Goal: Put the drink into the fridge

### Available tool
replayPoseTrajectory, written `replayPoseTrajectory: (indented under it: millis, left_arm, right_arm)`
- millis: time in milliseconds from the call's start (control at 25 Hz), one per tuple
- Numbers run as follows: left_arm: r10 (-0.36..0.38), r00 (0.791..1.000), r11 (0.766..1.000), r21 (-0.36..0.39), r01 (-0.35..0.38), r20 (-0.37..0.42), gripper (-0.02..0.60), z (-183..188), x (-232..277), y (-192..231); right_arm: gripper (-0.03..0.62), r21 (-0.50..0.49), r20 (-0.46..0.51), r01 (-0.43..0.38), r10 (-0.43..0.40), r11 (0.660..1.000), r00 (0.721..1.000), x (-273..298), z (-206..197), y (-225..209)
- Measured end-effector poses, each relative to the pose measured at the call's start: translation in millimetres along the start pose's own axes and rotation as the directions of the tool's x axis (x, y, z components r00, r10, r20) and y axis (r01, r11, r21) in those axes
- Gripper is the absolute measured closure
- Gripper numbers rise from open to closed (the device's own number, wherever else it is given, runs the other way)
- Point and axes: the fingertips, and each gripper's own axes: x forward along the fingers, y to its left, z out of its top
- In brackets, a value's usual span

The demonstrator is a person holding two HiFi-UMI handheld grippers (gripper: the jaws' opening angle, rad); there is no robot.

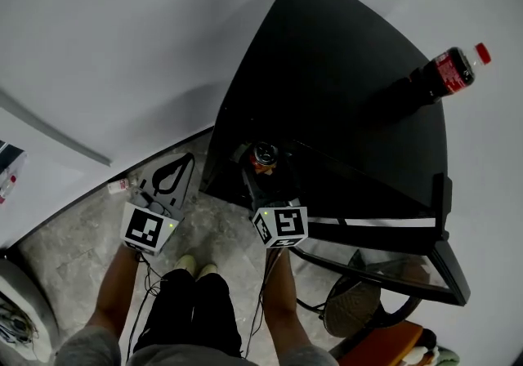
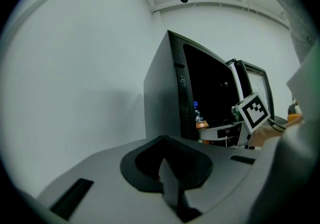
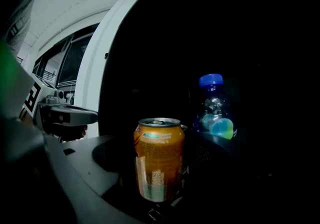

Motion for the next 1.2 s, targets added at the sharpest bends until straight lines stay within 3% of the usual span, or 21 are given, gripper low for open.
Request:
replayPoseTrajectory:
  millis: [680, 1200]
  left_arm:
    - [0.018, 1.0, 1.0, 0.007, -0.018, -0.003, 0.577, -18, 12, 14]
    - [0.016, 1.0, 1.0, 0.011, -0.016, -0.004, 0.577, -13, 5, 14]
  right_arm:
    - [0.269, 0.003, 0.003, -0.027, 0.027, 1.0, 1.0, 30, -25, 5]
    - [0.269, 0.008, 0.013, 0.022, -0.022, 1.0, 1.0, 25, -18, 2]
